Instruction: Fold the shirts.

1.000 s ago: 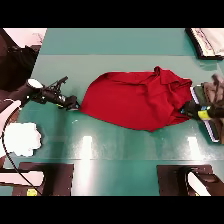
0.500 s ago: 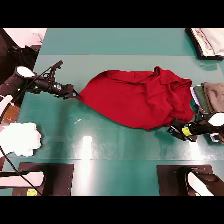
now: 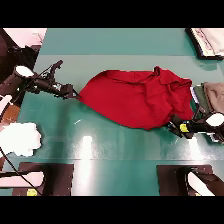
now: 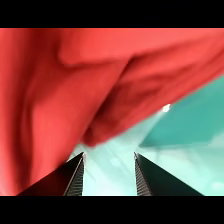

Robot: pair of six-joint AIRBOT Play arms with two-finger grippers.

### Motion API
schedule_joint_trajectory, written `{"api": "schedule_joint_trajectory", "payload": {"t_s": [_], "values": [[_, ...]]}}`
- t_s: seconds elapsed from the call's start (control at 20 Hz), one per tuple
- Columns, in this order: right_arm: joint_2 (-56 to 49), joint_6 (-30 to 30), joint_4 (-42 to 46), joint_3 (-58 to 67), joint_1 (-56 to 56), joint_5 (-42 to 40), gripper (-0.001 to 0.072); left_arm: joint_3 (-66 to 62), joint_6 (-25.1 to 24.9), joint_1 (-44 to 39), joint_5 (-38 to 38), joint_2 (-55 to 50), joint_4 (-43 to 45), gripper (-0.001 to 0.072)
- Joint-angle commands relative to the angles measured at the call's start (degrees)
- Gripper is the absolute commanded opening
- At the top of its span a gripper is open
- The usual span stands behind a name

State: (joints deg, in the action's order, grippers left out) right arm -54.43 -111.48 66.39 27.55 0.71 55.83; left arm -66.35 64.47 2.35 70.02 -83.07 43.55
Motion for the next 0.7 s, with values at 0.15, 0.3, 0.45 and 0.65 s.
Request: {"api": "schedule_joint_trajectory", "payload": {"t_s": [0.15, 0.3, 0.45, 0.65], "values": [[-0.2, 0.7, -3.9, -0.1, -8.3, -0.8, 0.0387, -0.1, 0.0, 0.0, 0.3, 0.0, -0.1, 0.0023], [-0.3, 2.1, -4.9, -0.2, -6.1, -0.7, 0.0387, -0.1, 0.0, 0.0, 0.3, 0.0, -0.1, 0.0023], [-0.3, 1.9, -5.6, -0.2, -5.5, -1.2, 0.0387, -0.1, 0.0, 0.0, 0.5, 0.0, -0.1, 0.0023], [-0.3, 2.0, -8.0, -0.2, -5.5, -2.4, 0.0385, -0.1, 0.0, 0.0, 0.5, 0.0, -0.1, 0.0024]]}}
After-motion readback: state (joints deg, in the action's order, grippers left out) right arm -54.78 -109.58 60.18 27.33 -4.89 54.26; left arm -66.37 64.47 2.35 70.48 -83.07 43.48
